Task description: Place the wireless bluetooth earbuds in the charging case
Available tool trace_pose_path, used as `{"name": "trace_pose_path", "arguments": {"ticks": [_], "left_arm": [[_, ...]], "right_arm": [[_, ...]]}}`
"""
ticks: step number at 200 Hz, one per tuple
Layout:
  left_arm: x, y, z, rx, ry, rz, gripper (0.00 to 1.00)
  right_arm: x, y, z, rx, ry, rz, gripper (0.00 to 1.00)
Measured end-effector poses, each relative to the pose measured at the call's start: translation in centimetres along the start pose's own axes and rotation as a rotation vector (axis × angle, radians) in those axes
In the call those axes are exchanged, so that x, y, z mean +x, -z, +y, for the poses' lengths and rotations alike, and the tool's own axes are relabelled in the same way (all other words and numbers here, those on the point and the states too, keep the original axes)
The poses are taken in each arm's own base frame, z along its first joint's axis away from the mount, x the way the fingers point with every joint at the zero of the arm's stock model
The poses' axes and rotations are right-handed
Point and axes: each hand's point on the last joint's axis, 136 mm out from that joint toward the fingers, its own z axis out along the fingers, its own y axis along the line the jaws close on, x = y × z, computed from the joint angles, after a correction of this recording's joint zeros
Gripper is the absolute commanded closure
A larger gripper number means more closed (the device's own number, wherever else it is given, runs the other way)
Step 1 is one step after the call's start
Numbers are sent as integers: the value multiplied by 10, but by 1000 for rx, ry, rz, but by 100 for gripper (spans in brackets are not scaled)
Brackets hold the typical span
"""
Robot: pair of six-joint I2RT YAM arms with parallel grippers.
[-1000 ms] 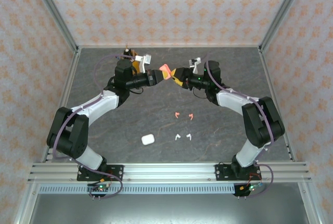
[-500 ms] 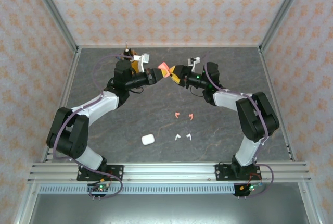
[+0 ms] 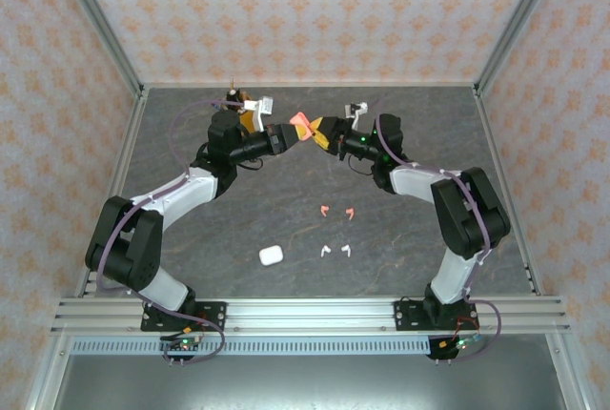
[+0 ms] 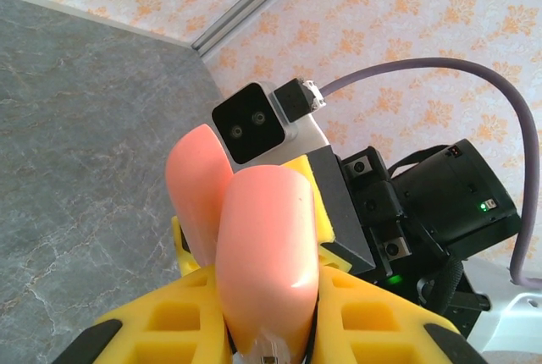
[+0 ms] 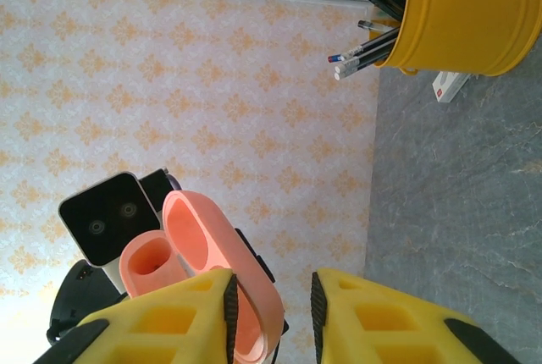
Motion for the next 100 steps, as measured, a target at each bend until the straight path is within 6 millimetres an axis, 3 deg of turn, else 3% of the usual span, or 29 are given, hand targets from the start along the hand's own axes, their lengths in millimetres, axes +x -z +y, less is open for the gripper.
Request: {"name": "trace_pose_path", "arguments": {"ticks": [51,100], "left_arm": [[-2,0,2,-10,1,-10,93],[-2,-1,2,-16,0,-16,93]], "right_arm": [[-2,-4,-1,-6,-9,0,73],[-4,-6,-3,-8,-24,-2,67]]}}
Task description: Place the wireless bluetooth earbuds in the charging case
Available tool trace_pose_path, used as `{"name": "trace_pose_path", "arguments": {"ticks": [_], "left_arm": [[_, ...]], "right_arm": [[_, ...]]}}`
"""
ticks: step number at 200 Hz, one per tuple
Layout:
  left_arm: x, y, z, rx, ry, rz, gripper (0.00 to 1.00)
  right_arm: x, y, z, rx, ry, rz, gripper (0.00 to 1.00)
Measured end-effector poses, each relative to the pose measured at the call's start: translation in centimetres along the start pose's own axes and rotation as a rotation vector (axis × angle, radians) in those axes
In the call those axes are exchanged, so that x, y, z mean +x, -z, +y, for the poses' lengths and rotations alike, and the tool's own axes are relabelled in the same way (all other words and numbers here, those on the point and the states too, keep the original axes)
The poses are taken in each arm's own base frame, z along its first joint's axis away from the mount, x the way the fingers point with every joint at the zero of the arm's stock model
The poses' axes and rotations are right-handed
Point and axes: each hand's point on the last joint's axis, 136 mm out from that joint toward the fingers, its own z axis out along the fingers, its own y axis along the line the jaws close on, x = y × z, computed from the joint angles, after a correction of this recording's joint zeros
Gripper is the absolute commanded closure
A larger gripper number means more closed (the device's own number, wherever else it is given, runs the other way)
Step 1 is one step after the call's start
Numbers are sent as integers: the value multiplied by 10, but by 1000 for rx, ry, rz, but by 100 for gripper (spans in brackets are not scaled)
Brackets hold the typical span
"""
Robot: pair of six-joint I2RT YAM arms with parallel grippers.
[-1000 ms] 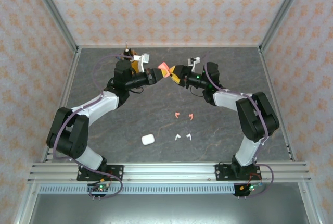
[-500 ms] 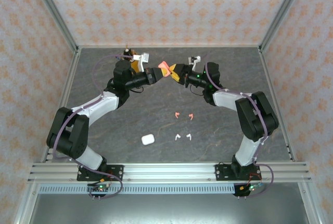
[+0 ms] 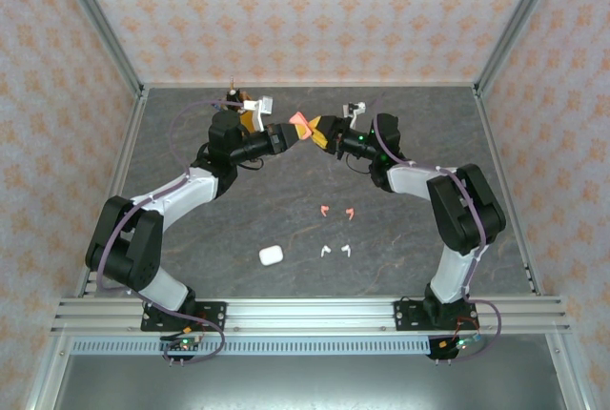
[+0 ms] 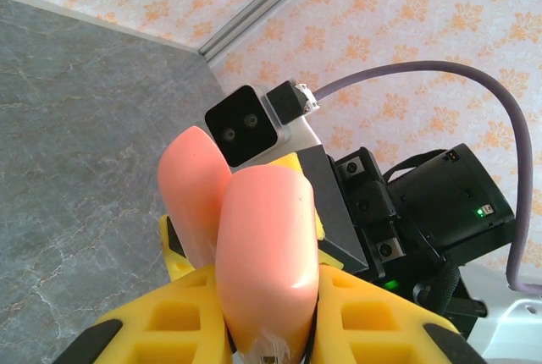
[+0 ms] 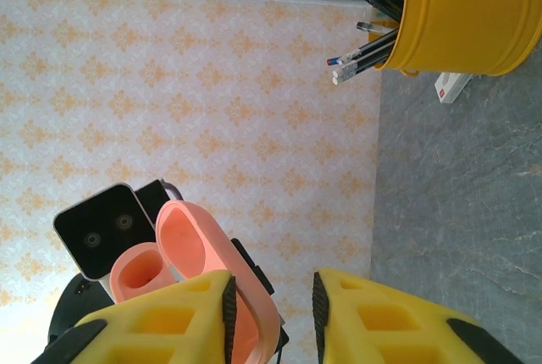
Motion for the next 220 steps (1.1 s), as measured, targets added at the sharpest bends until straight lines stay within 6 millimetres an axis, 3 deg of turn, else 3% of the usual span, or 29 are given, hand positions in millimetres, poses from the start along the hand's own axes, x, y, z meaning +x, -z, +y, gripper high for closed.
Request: {"name": "trace_pose_path", "arguments": {"ticks": [130,185,208,220], "left_arm": [[-2,0,0,-4,-4,-13,93],[-2,-1,0,-3,-5,-12,96],[0,-2,-4,8,-8,-4,98],[-2,-3,-8,22,-13,0,99]], "right_arm": [[-3,-2,6,-36,-39,-8,85],[-6,-1,7,-40,-52,-22,68],[-15,8,6,-35,-64,-62,61],[-19,15,8,-34,-63,-87,52]]}}
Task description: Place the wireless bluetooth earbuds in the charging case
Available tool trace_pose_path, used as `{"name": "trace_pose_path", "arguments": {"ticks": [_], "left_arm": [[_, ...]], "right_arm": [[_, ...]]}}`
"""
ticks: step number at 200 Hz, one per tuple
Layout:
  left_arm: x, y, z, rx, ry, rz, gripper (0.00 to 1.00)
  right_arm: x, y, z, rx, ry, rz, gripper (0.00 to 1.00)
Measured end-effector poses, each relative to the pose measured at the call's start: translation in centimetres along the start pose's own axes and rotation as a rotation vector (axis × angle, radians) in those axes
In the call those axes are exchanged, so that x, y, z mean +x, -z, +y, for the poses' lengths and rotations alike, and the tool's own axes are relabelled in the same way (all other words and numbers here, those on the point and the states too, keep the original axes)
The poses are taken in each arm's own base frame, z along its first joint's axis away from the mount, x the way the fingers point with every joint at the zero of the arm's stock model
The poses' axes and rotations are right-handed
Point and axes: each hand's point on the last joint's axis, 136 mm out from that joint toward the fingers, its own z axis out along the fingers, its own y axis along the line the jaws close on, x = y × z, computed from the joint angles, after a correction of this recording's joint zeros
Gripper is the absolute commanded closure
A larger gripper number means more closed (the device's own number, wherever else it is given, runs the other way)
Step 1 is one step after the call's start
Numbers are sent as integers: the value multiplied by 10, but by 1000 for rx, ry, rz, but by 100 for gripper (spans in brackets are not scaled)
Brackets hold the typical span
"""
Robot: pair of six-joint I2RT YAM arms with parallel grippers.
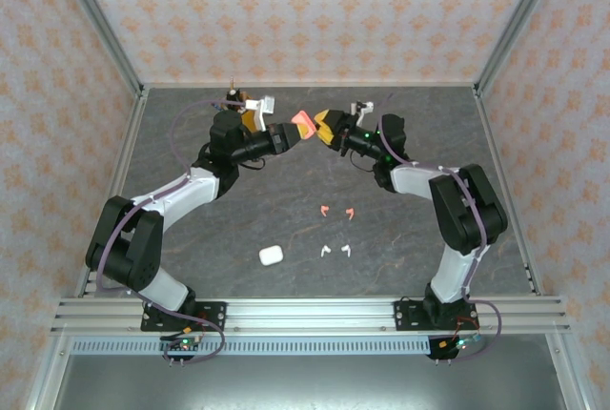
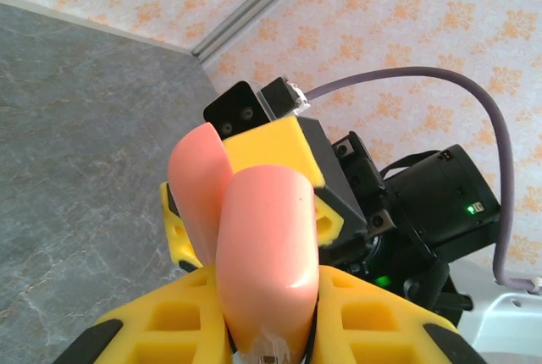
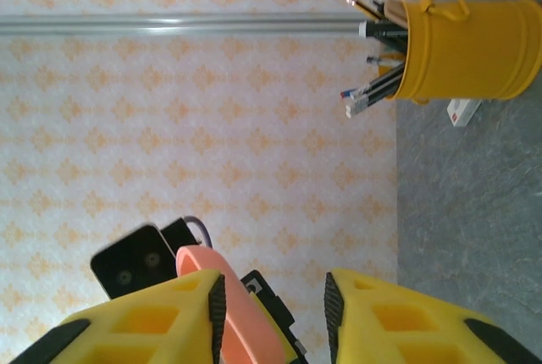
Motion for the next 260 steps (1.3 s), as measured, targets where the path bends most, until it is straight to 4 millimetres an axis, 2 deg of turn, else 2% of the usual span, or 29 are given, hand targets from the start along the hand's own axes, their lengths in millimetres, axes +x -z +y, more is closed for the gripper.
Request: {"name": "trace_pose_path", "arguments": {"ticks": [35,47,77,107,146,260], "left_arm": [[-20,-2,-23,83,-28,-29,100],[-29,-1,-30,113,-34,-48,100],[-48,1,-43,169,-47,-86,100],[-59,3,-59,217,-67,-108,100],[-69,6,-74,258,-90,-134,100],[-70,5,-74,264,-93,-140,100]], "right_arm": [[-5,13,30,-36,24,-57,26],[-4,16,44,-58,37,-69,22],[-3,24,73,-108,58,-103,22],[-4,26,83,-129,45,-128,25],[1,19,88,-141,12,-125,37],[16,-3,120,-213,38,-67,53]]}}
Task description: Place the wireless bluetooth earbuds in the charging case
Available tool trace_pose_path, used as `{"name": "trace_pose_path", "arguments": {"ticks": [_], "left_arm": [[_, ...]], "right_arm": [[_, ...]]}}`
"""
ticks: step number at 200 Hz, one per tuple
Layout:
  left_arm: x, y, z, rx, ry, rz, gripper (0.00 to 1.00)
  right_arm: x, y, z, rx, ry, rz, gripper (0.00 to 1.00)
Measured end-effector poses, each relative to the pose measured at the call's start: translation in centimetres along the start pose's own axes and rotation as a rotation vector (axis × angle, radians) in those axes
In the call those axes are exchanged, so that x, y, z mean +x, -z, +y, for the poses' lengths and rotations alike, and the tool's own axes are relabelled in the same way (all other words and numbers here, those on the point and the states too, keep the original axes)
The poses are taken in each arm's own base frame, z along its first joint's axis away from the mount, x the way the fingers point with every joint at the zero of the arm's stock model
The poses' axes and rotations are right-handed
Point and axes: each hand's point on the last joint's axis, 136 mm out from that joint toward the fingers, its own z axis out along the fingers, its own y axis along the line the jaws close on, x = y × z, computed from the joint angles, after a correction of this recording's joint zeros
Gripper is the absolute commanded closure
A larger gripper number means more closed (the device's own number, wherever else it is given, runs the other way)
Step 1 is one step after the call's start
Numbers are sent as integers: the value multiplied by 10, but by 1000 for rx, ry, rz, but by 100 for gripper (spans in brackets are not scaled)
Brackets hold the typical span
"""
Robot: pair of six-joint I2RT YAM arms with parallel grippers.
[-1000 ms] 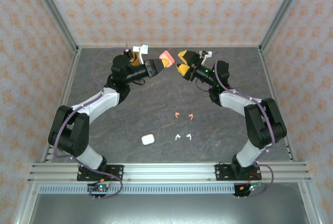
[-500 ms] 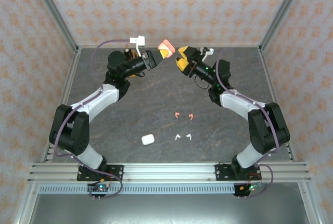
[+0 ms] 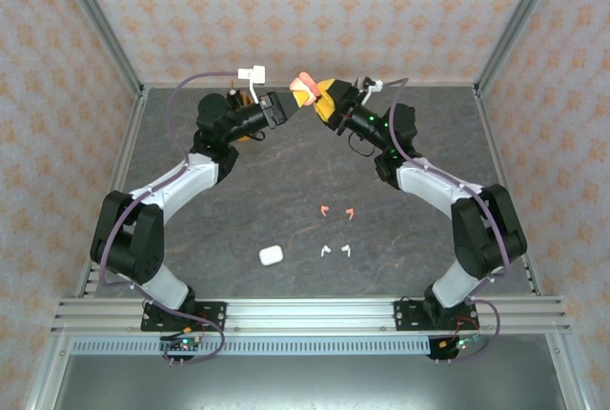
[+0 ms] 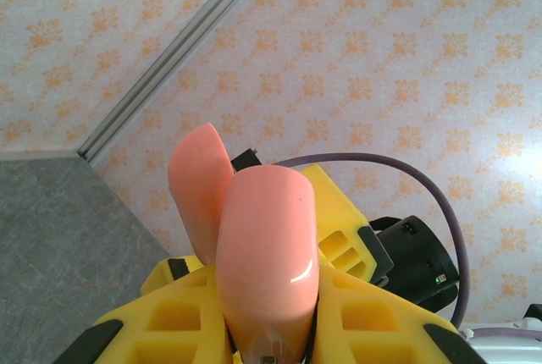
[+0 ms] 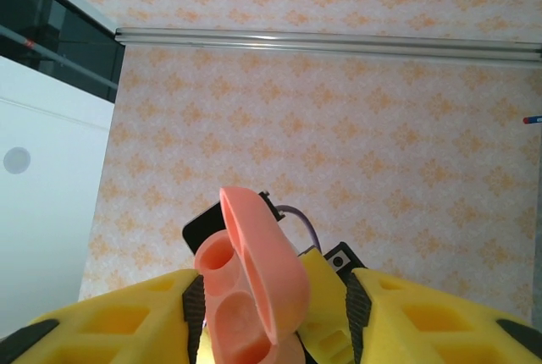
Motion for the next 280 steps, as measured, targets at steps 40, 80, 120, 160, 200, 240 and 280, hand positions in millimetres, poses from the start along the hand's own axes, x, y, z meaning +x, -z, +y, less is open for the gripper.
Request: {"name": "trace_pose_path", "arguments": {"ticks": [40,80,120,160,200,240,280], "left_arm": [[2,-1,4,-6,6,1,100],[2,-1,3,-2,7,1,100],[2,-1,3,-2,12,1,100],[1,-2,3,-4,11,-3,100],[0,-3,4,-12,11,-16,91],[2,-5,5,-20,-1,-16,52],[14,-8,16,-70,19,8,14]], "right_arm": [[-2,-3,-6,9,-5,3,60],[-3,-3,-11,17,-14,3,67],[-2,-3,-11,15,-13,5,74],[-3,-5,-8,7,-7,6,82],[-4,-5,-9,9,-5,4,92],[-4,-5,-11,18,-1,4,95],[-11,-3,-21,67,20,-8,96]]}}
